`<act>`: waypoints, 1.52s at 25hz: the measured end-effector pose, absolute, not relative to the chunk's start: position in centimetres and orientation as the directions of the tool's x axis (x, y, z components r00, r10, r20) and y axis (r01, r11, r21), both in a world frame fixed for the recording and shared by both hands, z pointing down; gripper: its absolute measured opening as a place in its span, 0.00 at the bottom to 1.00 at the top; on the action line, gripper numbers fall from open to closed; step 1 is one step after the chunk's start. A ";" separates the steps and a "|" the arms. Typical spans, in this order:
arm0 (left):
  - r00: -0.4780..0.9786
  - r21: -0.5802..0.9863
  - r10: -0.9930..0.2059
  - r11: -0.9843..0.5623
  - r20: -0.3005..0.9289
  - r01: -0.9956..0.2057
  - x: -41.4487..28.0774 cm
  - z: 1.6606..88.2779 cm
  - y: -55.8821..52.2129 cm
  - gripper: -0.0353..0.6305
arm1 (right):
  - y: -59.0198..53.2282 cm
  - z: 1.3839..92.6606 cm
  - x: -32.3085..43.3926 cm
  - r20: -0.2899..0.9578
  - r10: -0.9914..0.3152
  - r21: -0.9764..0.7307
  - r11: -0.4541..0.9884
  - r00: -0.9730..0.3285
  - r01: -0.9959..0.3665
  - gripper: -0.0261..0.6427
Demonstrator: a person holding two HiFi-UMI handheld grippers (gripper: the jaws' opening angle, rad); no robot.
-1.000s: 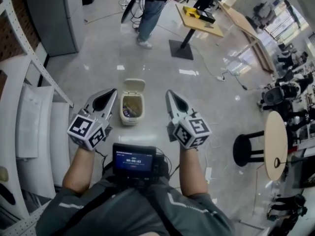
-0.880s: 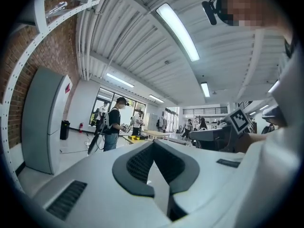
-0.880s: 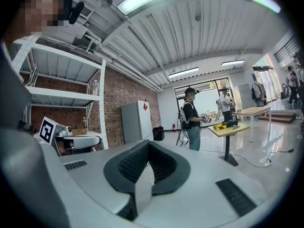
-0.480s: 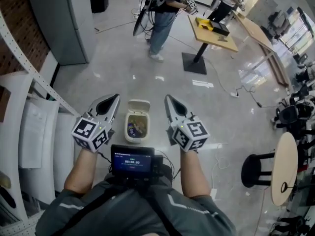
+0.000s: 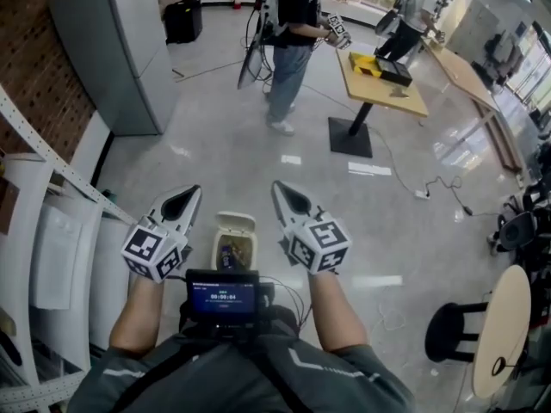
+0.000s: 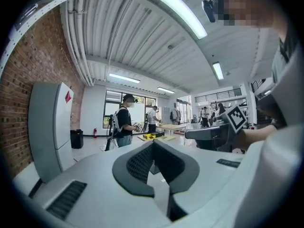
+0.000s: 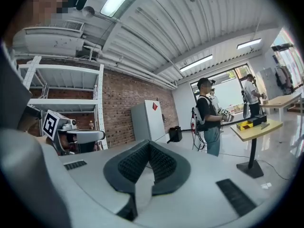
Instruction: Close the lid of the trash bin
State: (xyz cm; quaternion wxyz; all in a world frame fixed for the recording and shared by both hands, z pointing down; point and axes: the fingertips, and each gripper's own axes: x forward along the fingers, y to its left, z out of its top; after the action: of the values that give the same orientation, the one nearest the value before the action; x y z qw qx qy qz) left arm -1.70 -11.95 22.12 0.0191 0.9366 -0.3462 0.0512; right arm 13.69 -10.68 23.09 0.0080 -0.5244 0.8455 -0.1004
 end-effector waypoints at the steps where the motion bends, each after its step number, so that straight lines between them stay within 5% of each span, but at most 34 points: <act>1: 0.754 0.011 -0.647 -0.758 0.114 -0.652 -1.5 22.4 -12.5 0.05 | -11.4 23.3 13.9 0.097 -0.886 -0.183 0.433 -0.454 -0.883 0.06; 13: 0.787 0.132 -0.589 -0.778 0.184 -0.614 -1.8 27.9 -20.4 0.05 | -18.7 28.1 12.2 0.215 -0.869 -0.207 0.406 -0.446 -0.890 0.06; 38: 0.765 0.304 -0.394 -0.749 0.510 -0.589 0.3 56.0 -27.2 0.05 | -24.5 57.7 11.4 0.585 -0.737 -0.315 0.179 -0.340 -0.932 0.06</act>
State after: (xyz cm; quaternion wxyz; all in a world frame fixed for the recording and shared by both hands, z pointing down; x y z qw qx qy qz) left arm 0.35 -27.18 56.03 0.2296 0.9108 -0.2696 0.2121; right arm 11.41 -24.49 57.71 -0.1519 -0.5542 0.7527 -0.3213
